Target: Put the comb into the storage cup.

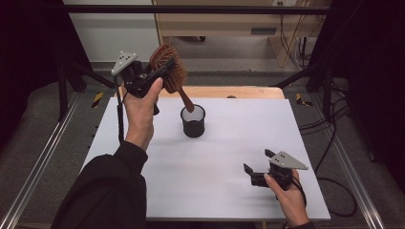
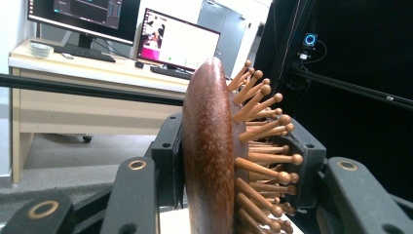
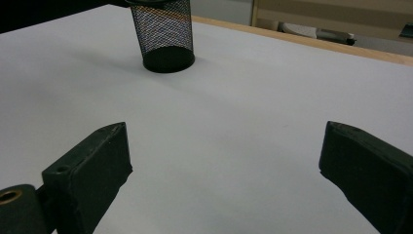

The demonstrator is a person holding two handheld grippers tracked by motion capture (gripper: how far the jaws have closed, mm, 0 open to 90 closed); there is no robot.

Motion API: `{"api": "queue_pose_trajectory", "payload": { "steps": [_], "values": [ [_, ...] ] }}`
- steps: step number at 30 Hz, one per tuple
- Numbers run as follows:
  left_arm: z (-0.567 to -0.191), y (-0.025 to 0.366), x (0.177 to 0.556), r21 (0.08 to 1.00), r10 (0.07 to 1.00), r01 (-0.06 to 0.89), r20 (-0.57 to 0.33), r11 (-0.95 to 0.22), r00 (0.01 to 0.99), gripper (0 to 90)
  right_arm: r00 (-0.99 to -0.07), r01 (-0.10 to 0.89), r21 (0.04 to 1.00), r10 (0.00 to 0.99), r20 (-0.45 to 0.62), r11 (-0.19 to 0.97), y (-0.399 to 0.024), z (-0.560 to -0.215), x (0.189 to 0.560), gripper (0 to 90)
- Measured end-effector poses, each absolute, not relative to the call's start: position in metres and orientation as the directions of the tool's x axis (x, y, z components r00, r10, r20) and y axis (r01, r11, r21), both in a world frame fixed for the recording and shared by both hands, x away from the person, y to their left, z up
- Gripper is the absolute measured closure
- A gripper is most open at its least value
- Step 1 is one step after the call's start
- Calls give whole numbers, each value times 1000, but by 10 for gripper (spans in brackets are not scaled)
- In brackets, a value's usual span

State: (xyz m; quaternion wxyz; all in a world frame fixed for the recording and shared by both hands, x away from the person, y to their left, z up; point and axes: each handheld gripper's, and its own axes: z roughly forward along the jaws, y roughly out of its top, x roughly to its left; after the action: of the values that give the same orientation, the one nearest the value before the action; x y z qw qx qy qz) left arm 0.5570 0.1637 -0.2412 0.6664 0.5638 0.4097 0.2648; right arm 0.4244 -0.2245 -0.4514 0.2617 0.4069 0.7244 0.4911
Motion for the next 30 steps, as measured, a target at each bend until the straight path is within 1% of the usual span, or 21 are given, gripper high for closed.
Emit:
{"api": "queue_pose_trajectory", "payload": {
  "steps": [11,30],
  "values": [
    [-248,158,573,969,822,113,-244,217,514,512,-538,329,926,842,25,183,-225,-451,425,51],
    [-254,152,583,975,829,112,-223,193,513,512,-542,325,927,840,20,188,-224,-452,425,48]
  ]
}}
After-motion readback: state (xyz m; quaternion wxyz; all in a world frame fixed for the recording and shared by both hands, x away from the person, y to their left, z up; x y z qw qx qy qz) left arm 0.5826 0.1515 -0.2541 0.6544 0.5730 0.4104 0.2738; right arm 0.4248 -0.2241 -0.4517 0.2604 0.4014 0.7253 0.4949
